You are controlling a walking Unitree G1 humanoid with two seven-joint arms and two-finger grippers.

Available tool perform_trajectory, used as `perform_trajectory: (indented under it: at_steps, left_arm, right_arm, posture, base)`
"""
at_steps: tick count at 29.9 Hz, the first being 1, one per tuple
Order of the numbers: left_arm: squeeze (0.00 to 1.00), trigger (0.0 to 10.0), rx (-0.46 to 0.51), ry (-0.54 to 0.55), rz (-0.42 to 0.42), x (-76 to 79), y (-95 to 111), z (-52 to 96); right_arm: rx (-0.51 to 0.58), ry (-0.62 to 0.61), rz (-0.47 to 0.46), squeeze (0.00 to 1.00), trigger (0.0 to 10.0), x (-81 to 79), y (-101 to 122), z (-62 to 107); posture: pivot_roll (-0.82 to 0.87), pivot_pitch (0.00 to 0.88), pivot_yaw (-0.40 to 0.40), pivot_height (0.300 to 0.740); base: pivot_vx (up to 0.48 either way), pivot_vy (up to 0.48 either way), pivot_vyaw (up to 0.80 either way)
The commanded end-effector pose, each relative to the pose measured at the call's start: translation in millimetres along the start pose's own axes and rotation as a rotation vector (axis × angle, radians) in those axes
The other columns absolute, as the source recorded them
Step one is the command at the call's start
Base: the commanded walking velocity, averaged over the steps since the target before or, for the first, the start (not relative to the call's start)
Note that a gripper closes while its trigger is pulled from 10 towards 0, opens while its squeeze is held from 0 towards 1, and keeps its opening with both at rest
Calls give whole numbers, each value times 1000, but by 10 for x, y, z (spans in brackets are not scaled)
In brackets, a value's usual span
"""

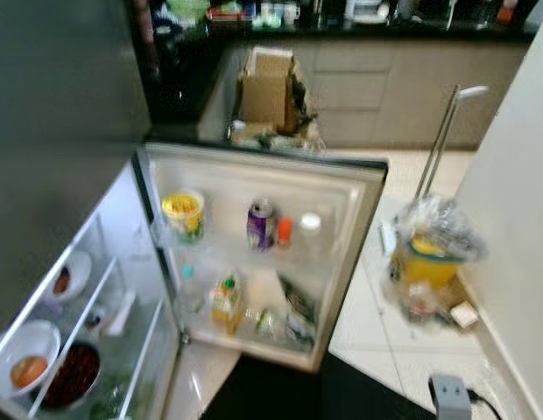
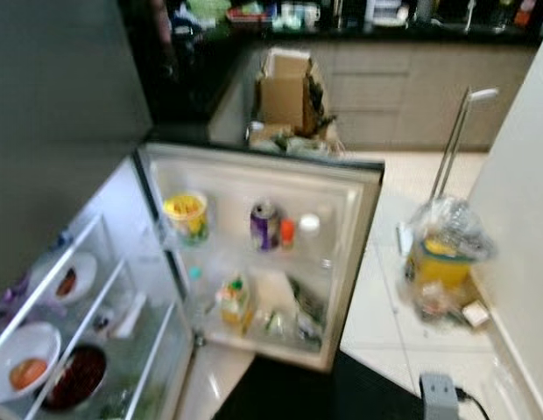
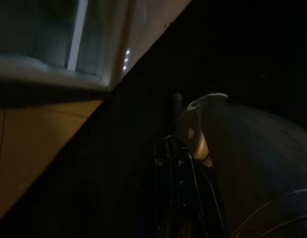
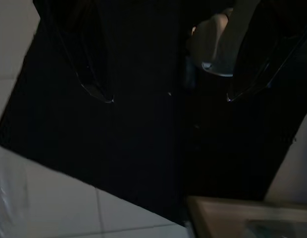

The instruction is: Restocking fridge

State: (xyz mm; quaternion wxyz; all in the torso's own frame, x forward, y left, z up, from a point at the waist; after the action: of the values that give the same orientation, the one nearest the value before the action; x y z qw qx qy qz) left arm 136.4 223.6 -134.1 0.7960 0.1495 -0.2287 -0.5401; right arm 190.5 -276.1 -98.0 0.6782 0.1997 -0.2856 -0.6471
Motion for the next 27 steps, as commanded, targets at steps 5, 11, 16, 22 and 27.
perform_trajectory:
  at_steps: [5, 11, 16, 22, 27]
  left_arm:
    - [0, 10000, -1, -20, -13, 30, 8, -5]
    - [0, 10000, -6, -37, -14, 48, -1, -5]
    - [0, 10000, -24, -60, -13, 93, -48, -6]
    - [0, 10000, -40, -79, -5, 189, -89, -27]
    - [0, 10000, -48, -88, -14, 266, -101, -48]
  right_arm:
    - [-7, 7, -10, 0, 10000, -3, -12, 1]
    - [-7, 12, -7, 0, 10000, -7, -9, 0]
    - [-64, -4, 1, 0, 10000, -37, -133, 13]
    - [-146, 31, 108, 0, 10000, -163, -346, 51]
    - [-195, 59, 178, 0, 10000, -271, -502, 89]
  posture:
    - [-47, 44, -16, 740]
    - [-47, 44, -16, 740]
    - [-49, 38, -18, 740]
    - [-49, 31, -20, 740]
    - [-51, 25, -22, 740]
  base:
    - [0, 0, 0]
    - [0, 0, 0]
    - [0, 0, 0]
    - [0, -49, 0]
    - [0, -344, 0]
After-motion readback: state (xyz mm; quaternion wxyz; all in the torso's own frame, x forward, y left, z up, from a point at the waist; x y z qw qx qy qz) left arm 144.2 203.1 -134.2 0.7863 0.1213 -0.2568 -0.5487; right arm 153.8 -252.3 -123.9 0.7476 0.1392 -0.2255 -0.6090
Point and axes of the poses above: a point about 5 cm out from each wrist's last joint towards the gripper, its own z axis pointing back from the gripper into the wrist, its own y axis along the axis of the wrist's last joint, x = y × z, the point moved 4 cm from there along -z, pointing out of the wrist towards the gripper, and after that the axes turned 12 degrees about z, right-handed, at the moved point
